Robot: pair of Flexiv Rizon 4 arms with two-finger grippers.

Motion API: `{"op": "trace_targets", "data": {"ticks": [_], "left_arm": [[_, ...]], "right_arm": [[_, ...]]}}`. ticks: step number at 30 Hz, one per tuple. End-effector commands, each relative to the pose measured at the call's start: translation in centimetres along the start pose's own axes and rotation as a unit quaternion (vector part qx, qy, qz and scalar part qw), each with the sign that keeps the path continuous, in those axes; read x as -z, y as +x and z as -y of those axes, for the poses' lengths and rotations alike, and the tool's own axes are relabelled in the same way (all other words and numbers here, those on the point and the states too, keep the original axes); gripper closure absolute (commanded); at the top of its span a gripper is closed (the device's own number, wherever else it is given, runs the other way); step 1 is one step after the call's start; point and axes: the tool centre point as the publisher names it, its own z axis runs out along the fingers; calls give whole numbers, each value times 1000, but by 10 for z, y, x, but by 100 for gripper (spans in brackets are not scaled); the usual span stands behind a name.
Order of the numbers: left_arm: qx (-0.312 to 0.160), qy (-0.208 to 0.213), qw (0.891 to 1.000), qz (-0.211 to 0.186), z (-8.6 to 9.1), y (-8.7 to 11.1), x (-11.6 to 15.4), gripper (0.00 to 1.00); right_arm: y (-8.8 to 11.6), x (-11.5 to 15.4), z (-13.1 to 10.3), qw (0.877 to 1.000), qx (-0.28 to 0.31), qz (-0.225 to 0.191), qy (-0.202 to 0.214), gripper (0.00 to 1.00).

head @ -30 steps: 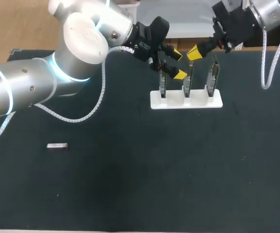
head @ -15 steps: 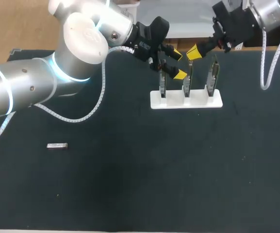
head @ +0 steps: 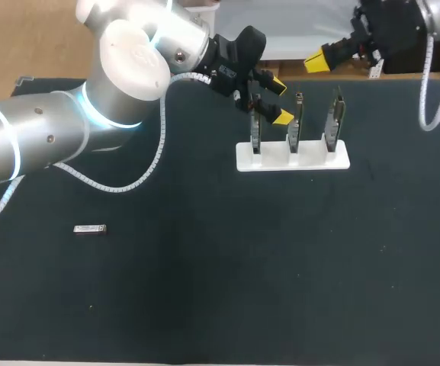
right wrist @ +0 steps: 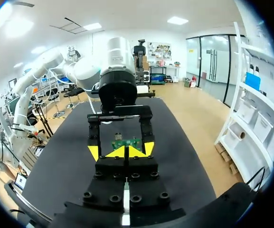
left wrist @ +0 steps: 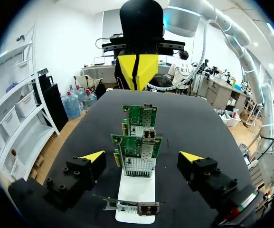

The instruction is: Pick up the optical module with the left hand, and insert it into the network port with the right hand.

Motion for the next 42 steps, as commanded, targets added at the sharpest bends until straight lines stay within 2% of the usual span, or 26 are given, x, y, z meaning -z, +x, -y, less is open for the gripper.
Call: {"op": "trace_targets", "data": {"ticks": [1,6,12,19,25,42], "left_arm": [[1,-1,1000,-2,1,-1,1,0],[1,-1,1000,-2,1,-1,1,0],[1,-1,1000,-2,1,-1,1,0],[1,-1,1000,-2,1,-1,1,0],[1,-1,1000,-2,1,-1,1,0],[1,-1,1000,-2,1,-1,1,0]], "right_arm": [[5,17,-12,1000,1,9,6,100],[11,34,-15,1000,8,12,-12,100],[30,55,-13,999,0,16,-29,100],[46,70,-10,999,-6,9,-32,100],[56,69,-10,998,-4,-4,-55,100],[68,57,-16,998,-11,-28,-46,100]]}}
